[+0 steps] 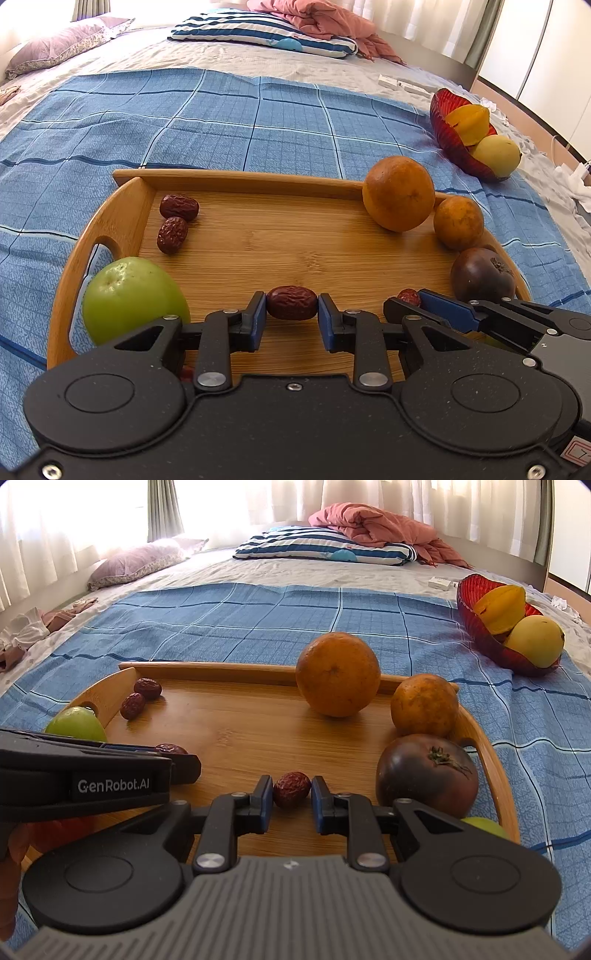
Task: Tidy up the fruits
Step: 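Carry the date with the right gripper while the left gripper carries its date over the tray, then open the left gripper to drop its date while the right gripper releases its date on the tray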
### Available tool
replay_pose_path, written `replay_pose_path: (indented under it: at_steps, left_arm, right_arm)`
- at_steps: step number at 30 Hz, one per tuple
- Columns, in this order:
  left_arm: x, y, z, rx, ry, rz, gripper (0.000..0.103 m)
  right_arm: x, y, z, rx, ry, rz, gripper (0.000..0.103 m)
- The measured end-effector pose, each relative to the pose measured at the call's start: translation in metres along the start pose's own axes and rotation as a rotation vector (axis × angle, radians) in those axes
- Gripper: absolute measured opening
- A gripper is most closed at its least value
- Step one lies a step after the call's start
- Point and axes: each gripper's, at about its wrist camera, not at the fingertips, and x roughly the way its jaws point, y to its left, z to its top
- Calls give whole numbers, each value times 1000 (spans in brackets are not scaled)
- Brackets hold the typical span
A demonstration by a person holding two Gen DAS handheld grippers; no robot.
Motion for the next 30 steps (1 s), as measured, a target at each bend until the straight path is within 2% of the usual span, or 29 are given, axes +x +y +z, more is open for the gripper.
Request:
replay_pose_path:
  at_steps: [3, 14, 27, 30]
  left_arm:
    - [0, 0, 0, 2, 1, -2, 28]
    - [0, -1, 0, 11, 3, -1, 28]
    - [1, -5, 2, 18, 10, -2, 35]
    - [0, -5, 2, 20, 9, 0, 36]
  right_arm:
    - [0, 0, 0, 0, 0, 3, 33]
    - [-1, -1, -1, 0, -1, 12, 33]
    - [-2, -1, -1, 0, -1, 14, 33]
    - [-2, -1, -1, 0, -1, 14, 36]
